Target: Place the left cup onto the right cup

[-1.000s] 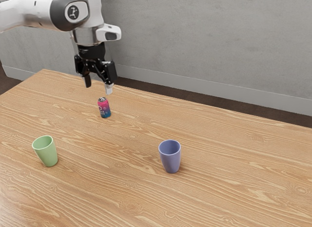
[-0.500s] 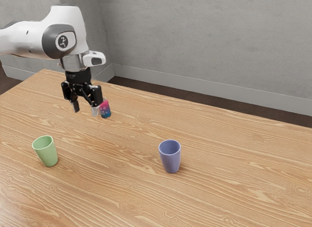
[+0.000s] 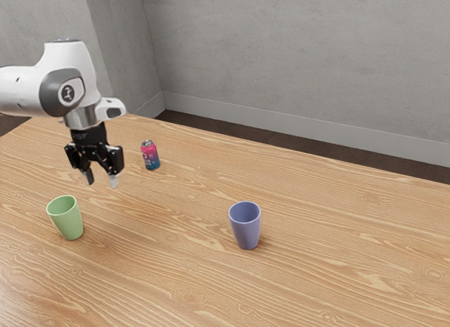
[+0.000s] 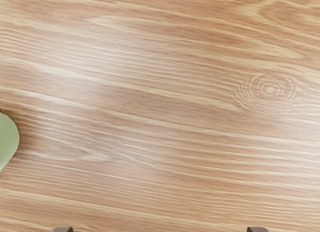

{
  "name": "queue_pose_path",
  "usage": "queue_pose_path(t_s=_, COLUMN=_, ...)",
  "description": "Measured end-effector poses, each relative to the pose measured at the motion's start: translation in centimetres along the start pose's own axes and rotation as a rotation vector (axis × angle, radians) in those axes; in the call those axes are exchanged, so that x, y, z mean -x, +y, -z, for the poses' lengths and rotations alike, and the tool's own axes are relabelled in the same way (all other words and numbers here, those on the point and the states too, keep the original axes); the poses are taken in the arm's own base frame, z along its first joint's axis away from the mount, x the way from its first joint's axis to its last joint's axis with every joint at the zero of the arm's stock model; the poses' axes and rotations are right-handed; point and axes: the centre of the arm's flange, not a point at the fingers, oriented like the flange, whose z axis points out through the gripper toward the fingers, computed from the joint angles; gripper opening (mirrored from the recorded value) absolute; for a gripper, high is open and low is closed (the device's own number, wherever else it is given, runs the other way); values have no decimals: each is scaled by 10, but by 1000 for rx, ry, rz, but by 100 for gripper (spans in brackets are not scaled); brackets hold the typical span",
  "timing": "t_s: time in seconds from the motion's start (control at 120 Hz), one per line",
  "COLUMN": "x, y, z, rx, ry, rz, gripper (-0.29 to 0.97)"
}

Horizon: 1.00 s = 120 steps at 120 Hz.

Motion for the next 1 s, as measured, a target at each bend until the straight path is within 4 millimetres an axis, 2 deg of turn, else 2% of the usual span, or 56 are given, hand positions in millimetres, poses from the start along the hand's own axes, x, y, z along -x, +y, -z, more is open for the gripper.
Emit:
queue_pose_path(t_s=0.225, x=12, y=-42, z=-18, rx=-2, ry=-18, rz=89, gripper=41)
queue_pose_path(t_s=0.358, x=25, y=-64, z=-17, rx=-9, ry=-11, rz=133, gripper=41)
queue_pose_path(t_s=0.492, x=25, y=-71, z=-24, rx=-24, ry=-19, rz=142, gripper=41)
queue_pose_path(t_s=0.692, x=14, y=-78, z=-43, rx=-38, ry=-36, rz=154, gripper=41)
queue_pose_path(t_s=1.0, x=5, y=-104, z=-65, rx=-44, ry=-39, rz=200, gripper=40)
